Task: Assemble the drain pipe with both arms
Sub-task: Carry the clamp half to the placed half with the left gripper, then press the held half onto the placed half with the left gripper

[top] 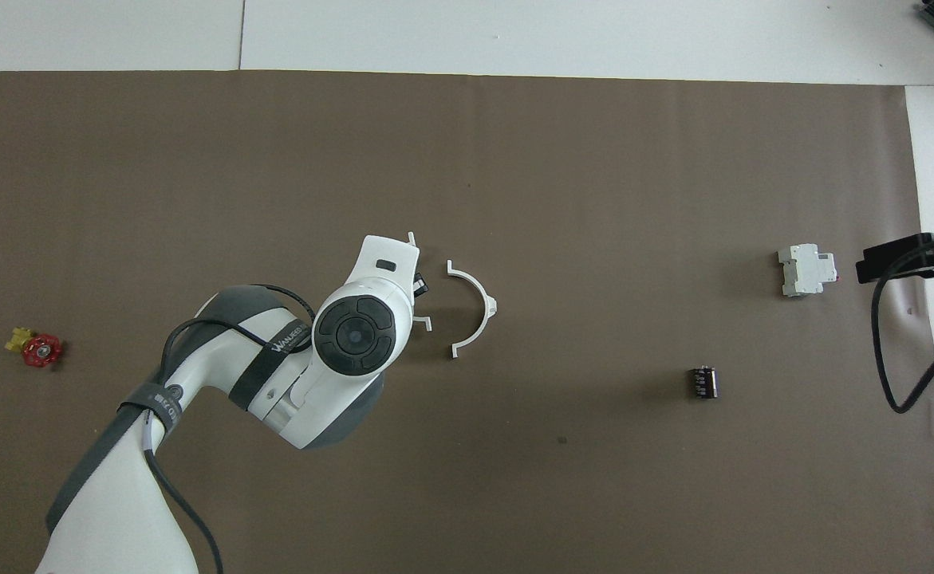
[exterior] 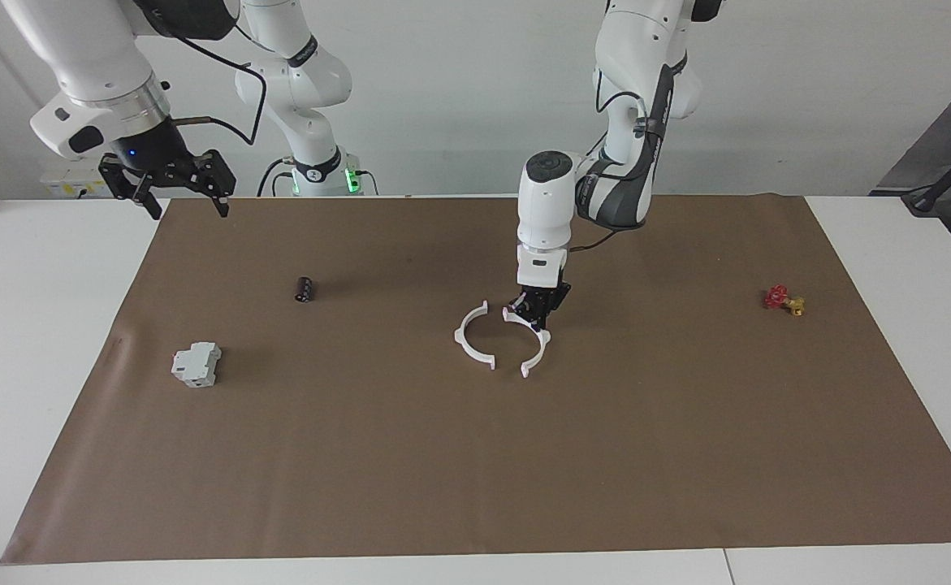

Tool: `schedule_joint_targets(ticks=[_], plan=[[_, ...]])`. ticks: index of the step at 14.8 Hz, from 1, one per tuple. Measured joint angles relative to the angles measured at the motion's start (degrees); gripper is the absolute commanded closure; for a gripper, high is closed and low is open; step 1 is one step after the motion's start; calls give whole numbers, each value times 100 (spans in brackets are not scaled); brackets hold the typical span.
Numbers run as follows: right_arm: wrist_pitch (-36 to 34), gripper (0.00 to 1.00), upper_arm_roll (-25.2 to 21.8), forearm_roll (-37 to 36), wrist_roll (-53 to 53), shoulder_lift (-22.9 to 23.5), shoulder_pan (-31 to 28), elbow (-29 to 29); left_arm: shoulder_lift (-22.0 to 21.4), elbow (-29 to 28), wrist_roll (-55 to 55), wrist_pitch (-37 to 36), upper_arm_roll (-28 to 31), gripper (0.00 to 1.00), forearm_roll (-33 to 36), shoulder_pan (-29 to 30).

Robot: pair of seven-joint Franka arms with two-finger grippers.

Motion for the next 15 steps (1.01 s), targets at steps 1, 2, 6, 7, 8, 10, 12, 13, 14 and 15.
schedule_joint_targets(ticks=[1, 2, 6, 7, 8, 10, 12, 13, 14, 15], plan=[[0, 0, 0, 0, 0, 0, 0, 0, 21, -1, -3, 17, -12, 100, 2, -27], [0, 0, 0, 0, 0, 0, 0, 0, 48, -1, -11, 31, -13, 100, 7, -85], [0, 0, 0, 0, 0, 0, 0, 0, 152, -3, -55, 38, -14, 100, 225, -227], [0, 0, 0, 0, 0, 0, 0, 0, 165, -6, -56, 39, -16, 100, 307, -239], [0, 0, 0, 0, 0, 0, 0, 0, 176, -8, -56, 39, -16, 100, 357, -248], [0, 0, 0, 0, 0, 0, 0, 0, 188, -10, -56, 40, -14, 100, 369, -285], [0, 0, 0, 0, 0, 0, 0, 0, 189, -11, -56, 41, -23, 100, 370, -326], [0, 0, 0, 0, 0, 0, 0, 0, 190, -12, -56, 41, -22, 100, 370, -356], [0, 0, 0, 0, 0, 0, 0, 0, 190, -16, -58, 41, -22, 100, 370, -382], [0, 0, 0, 0, 0, 0, 0, 0, 190, -25, -59, 41, -22, 100, 370, -401]])
